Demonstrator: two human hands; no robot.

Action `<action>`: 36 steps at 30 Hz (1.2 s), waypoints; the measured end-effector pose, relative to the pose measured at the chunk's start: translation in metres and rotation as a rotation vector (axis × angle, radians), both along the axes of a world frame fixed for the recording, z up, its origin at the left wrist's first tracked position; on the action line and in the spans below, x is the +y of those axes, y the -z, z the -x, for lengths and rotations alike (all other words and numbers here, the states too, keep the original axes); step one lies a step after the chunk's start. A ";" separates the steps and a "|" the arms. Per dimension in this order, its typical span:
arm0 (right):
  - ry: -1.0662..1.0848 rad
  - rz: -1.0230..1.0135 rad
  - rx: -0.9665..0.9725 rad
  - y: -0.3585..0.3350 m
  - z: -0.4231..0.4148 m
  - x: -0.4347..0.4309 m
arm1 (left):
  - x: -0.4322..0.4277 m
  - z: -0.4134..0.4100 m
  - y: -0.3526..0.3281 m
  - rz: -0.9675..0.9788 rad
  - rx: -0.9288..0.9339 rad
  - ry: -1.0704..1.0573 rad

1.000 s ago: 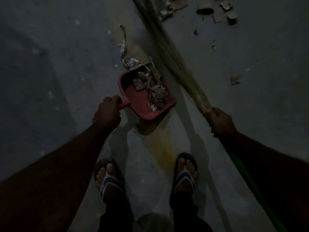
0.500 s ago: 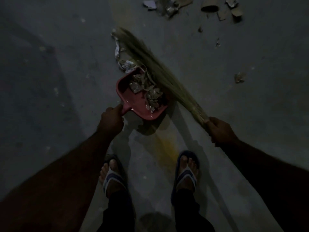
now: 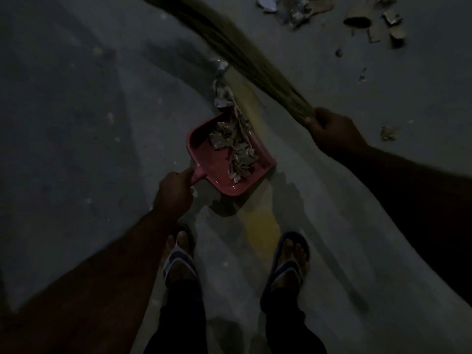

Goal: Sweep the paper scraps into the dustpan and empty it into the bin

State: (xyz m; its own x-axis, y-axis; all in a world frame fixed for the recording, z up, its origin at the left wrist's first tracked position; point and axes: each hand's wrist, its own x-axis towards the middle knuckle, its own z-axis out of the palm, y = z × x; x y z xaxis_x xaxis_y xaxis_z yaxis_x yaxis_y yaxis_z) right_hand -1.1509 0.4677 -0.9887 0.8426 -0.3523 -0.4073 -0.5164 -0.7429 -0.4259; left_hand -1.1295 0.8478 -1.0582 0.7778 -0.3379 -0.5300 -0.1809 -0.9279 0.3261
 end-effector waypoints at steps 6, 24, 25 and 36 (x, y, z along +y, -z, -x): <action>-0.263 0.307 0.234 -0.010 -0.098 0.014 | 0.044 0.007 0.000 -0.049 -0.039 -0.095; 0.327 -0.437 0.373 0.009 0.065 0.069 | 0.017 -0.020 0.015 -0.009 -0.048 -0.216; 0.332 -0.430 0.337 0.009 0.062 0.068 | 0.017 -0.021 0.015 -0.004 -0.050 -0.209; 0.327 -0.145 0.204 -0.007 -0.018 0.022 | 0.023 -0.030 0.011 -0.075 -0.077 -0.162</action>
State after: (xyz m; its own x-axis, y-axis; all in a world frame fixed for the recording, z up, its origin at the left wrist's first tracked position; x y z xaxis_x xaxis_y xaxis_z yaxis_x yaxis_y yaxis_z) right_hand -1.1334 0.4899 -0.9814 0.5928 -0.5147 -0.6194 -0.8000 -0.4651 -0.3791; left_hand -1.0990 0.8711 -1.0692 0.8581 -0.1667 -0.4857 -0.0492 -0.9682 0.2454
